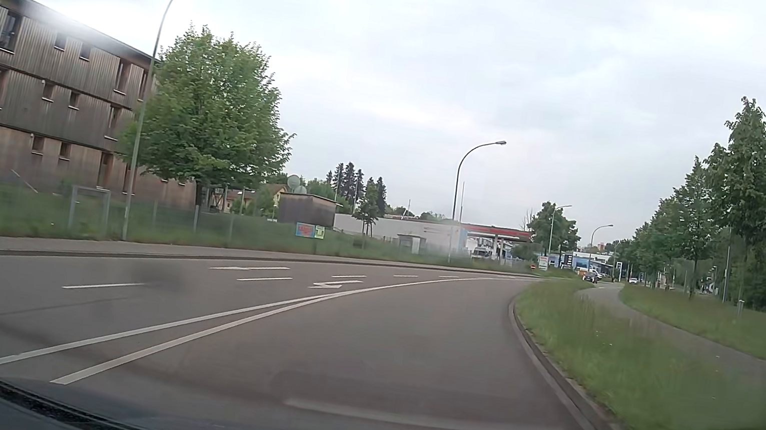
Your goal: Follow the waypoints while adhering to traffic rules and regulations
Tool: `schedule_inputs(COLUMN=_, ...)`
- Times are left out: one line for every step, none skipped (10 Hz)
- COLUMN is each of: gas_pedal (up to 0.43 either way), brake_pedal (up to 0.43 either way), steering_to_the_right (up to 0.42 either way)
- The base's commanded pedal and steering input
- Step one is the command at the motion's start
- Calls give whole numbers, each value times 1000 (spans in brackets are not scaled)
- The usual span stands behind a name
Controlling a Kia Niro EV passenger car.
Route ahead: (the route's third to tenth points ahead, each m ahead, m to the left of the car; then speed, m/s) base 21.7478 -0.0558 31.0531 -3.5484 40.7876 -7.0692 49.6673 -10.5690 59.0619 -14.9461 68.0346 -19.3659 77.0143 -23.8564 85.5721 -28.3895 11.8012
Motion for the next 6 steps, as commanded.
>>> schedule_inputs(gas_pedal=110, brake_pedal=0, steering_to_the_right=49)
schedule_inputs(gas_pedal=110, brake_pedal=0, steering_to_the_right=49)
schedule_inputs(gas_pedal=110, brake_pedal=0, steering_to_the_right=49)
schedule_inputs(gas_pedal=110, brake_pedal=0, steering_to_the_right=49)
schedule_inputs(gas_pedal=110, brake_pedal=0, steering_to_the_right=50)
schedule_inputs(gas_pedal=110, brake_pedal=0, steering_to_the_right=51)
